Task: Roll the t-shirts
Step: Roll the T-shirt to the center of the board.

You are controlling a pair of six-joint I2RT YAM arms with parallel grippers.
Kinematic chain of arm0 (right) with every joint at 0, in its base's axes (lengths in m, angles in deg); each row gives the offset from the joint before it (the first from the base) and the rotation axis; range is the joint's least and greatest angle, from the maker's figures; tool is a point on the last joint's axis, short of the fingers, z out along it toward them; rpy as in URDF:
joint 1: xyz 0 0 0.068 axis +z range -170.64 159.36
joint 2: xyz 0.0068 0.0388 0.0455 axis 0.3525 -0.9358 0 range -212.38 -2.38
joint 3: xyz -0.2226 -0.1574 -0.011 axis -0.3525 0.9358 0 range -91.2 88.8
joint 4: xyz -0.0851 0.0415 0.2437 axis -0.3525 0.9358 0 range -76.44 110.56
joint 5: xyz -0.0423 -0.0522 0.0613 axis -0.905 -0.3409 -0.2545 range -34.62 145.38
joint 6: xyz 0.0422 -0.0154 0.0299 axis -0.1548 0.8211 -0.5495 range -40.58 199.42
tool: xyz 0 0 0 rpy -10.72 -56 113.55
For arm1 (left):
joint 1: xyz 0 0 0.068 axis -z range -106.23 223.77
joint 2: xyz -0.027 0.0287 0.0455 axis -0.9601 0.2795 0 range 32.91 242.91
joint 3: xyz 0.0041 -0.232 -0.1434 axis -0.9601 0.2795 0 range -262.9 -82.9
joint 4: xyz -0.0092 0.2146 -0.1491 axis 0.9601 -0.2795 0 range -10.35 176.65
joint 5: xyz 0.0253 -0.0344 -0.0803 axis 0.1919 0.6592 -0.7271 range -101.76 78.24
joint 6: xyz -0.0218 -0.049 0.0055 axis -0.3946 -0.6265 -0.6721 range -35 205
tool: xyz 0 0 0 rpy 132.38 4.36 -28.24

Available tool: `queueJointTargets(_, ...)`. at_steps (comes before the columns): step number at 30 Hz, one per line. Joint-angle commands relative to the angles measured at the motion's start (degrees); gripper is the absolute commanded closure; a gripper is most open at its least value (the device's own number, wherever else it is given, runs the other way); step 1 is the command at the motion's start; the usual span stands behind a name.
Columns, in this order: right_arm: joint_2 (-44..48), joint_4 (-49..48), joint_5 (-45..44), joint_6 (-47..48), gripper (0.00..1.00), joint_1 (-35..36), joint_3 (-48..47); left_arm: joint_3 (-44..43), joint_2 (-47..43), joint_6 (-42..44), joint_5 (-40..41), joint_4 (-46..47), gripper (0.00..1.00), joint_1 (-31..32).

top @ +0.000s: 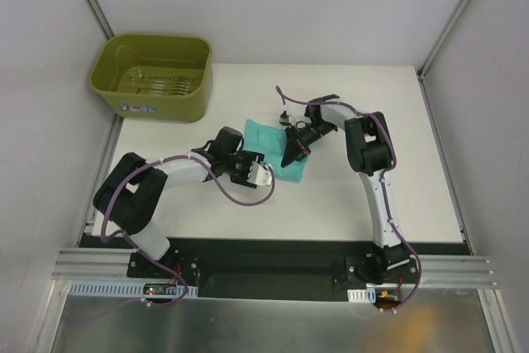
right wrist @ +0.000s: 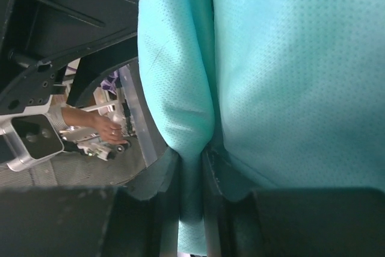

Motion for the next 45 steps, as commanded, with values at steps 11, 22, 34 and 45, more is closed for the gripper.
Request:
queueJointTargets(11,-1.03,-4.1,4.72,-6.33,0.79,-2.65,2.54,-11.11,5.38,-1.53,2.4,-6.01,0.46,-1.5)
queueJointTargets(22,-2.25,11.86,0.07,4.55,0.83,-1.86,3.68,-42.95,13.56,-47.63,-1.45,-31.93,0.48,-15.12)
queueJointTargets(34,-3.83,26.04,2.87,16.35,0.88,-3.61,5.17,-12.9,-11.83,-30.37,-4.11,-22.11,0.44,-1.17)
queueJointTargets(45,-6.03,29.03,5.16,18.45,0.88,-4.67,3.33,-1.72,-10.89,-10.47,-0.06,-4.86,0.41,4.73)
